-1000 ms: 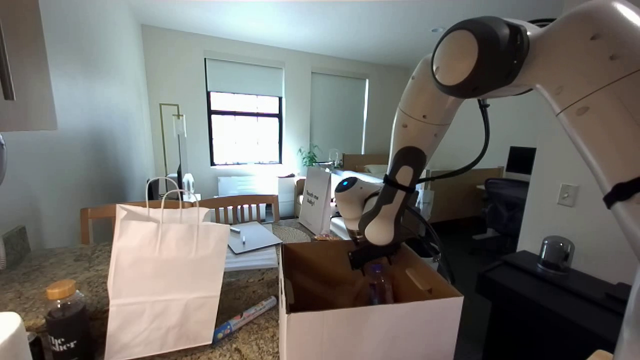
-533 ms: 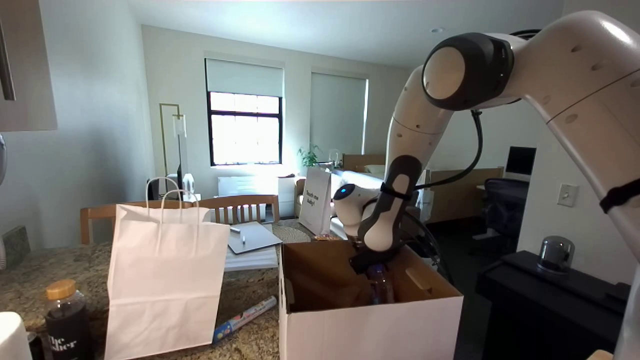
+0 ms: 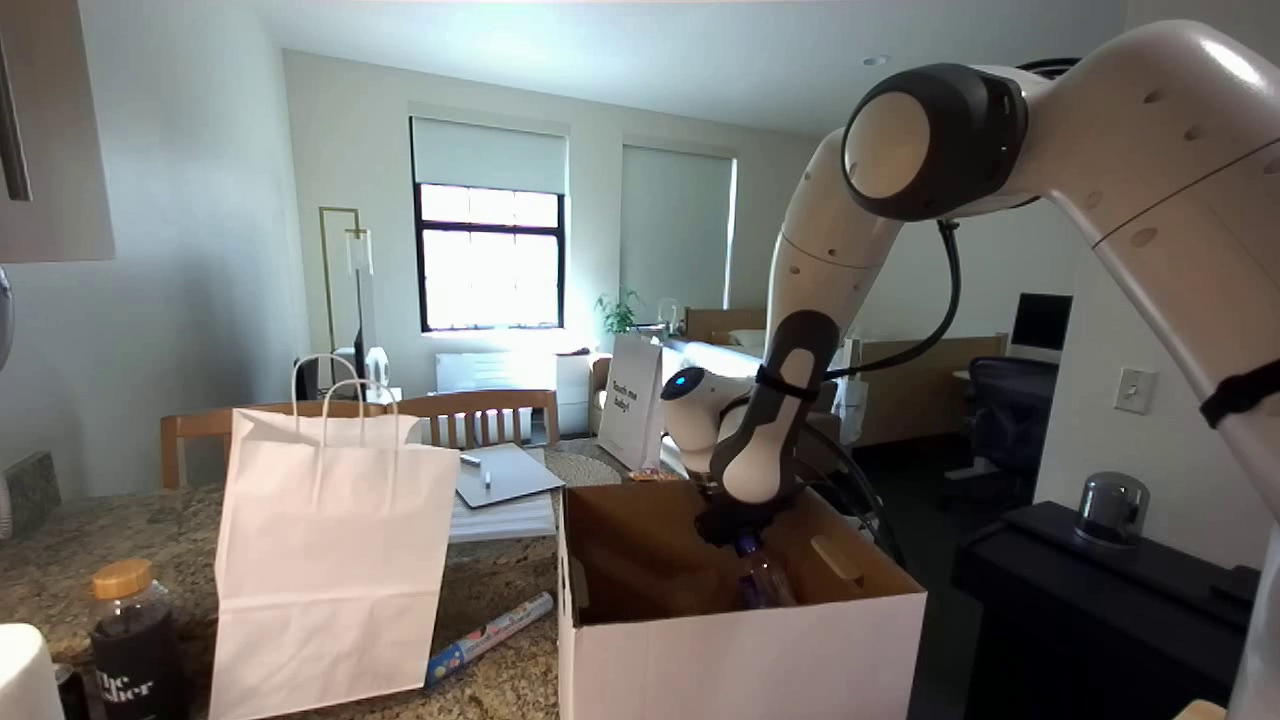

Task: Remove the water bottles from the box

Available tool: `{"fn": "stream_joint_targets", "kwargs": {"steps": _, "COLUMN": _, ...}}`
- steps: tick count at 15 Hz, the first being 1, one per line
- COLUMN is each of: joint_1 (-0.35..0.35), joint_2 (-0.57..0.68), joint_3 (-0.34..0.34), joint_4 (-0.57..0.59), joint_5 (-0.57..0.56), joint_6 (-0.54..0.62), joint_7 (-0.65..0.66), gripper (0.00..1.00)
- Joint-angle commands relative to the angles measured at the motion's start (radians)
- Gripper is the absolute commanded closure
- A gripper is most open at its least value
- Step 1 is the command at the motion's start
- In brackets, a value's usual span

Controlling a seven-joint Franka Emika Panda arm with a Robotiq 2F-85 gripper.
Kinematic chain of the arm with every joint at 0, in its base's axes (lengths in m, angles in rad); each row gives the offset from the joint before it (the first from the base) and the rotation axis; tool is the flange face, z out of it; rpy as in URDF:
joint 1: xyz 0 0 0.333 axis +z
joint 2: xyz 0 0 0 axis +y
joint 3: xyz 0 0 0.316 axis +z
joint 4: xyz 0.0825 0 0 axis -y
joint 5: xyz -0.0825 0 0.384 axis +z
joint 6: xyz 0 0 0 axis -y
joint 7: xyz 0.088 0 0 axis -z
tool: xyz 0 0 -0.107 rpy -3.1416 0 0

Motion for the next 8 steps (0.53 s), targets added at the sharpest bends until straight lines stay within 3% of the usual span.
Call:
{"fn": "stream_joint_targets", "kwargs": {"steps": 1, "joint_1": 0.002, "joint_2": -0.030, "joint_3": -0.003, "joint_4": -0.029, "joint_5": -0.003, "joint_6": 0.012, "joint_7": 0.020, "gripper": 0.86}}
{"fn": "stream_joint_targets", "kwargs": {"steps": 4, "joint_1": 0.002, "joint_2": -0.094, "joint_3": -0.001, "joint_4": -0.081, "joint_5": 0.007, "joint_6": 0.005, "joint_7": 0.021, "gripper": 0.86}}
{"fn": "stream_joint_targets", "kwargs": {"steps": 8, "joint_1": 0.005, "joint_2": -0.282, "joint_3": -0.015, "joint_4": -0.203, "joint_5": -0.019, "joint_6": 0.031, "joint_7": 0.100, "gripper": 0.86}}
